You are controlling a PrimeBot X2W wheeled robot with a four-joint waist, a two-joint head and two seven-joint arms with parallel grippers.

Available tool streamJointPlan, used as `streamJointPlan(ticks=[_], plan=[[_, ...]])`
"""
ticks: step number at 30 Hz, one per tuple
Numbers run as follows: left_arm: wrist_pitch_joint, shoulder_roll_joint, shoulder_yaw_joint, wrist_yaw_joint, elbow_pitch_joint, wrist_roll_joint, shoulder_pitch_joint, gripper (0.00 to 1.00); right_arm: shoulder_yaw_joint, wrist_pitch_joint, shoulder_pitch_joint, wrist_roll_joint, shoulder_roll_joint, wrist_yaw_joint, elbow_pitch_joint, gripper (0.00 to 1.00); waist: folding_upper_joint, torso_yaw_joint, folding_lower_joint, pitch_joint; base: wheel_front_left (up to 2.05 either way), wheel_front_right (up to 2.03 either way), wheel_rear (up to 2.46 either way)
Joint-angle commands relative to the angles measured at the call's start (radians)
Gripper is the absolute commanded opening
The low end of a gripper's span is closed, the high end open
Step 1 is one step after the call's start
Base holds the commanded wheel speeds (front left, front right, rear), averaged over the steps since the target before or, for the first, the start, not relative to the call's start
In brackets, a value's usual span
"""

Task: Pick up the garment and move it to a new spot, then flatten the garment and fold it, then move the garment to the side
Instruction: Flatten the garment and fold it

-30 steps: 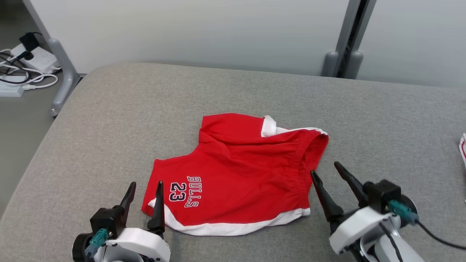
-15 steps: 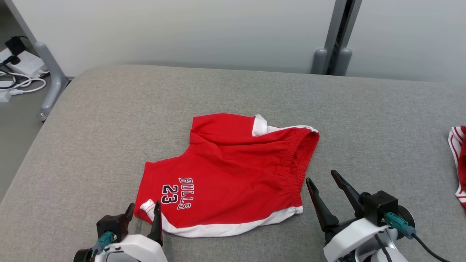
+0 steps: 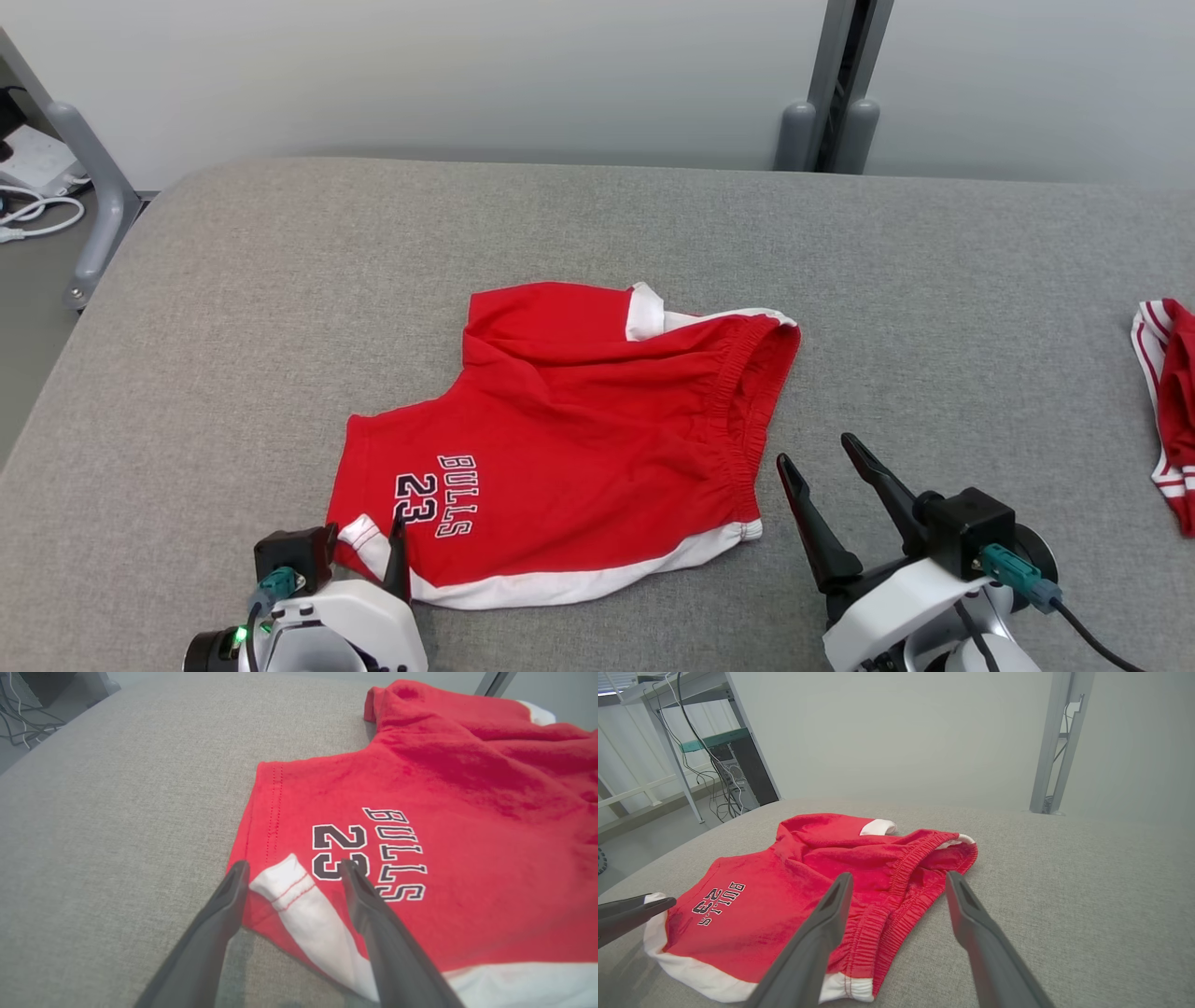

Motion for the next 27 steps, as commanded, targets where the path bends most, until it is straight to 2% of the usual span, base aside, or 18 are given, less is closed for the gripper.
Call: streamJointPlan(ticks=[1, 2, 3, 4, 12, 18, 27], plan=[[0.009, 0.007, -0.001, -0.005, 0.002, -0.01, -0.004, 0.91, -0.007, 0.006, 0.001, -0.004, -0.002, 0.0, -0.005, 1.0, 0.0, 0.003, 0.0, 0.001, 0.0, 0.0, 0.0], [0.018, 0.007, -0.005, -0.009, 0.006, -0.011, -0.003, 0.4, -0.008, 0.006, 0.0, -0.005, -0.001, 0.0, -0.006, 1.0, 0.0, 0.005, 0.0, 0.002, 0.0, 0.0, 0.0], [0.023, 0.007, -0.007, -0.012, 0.005, -0.015, -0.004, 0.04, -0.009, 0.006, -0.001, -0.005, -0.001, 0.0, -0.005, 1.0, 0.0, 0.007, 0.0, 0.001, 0.0, 0.0, 0.0], [0.027, 0.007, -0.007, -0.014, 0.004, -0.019, -0.006, 0.0, -0.009, 0.006, -0.002, -0.005, -0.001, 0.0, -0.005, 1.0, 0.0, 0.01, 0.0, 0.001, 0.0, 0.0, 0.0], [-0.05, 0.019, 0.01, -0.01, -0.072, -0.029, -0.009, 0.0, 0.008, 0.022, 0.014, 0.023, 0.002, 0.0, 0.011, 1.0, 0.0, 0.038, 0.0, -0.003, 0.0, 0.0, 0.0], [-0.055, 0.022, 0.011, -0.015, -0.12, -0.044, 0.018, 0.0, 0.01, 0.069, 0.044, 0.081, 0.007, 0.0, 0.05, 1.0, 0.0, 0.063, 0.0, -0.014, 0.0, 0.0, 0.0], [-0.069, 0.018, -0.009, -0.017, -0.182, -0.052, 0.041, 0.0, 0.008, 0.158, 0.043, 0.321, 0.01, 0.0, 0.119, 1.0, 0.0, 0.087, 0.0, -0.015, 0.0, 0.0, 0.0]])
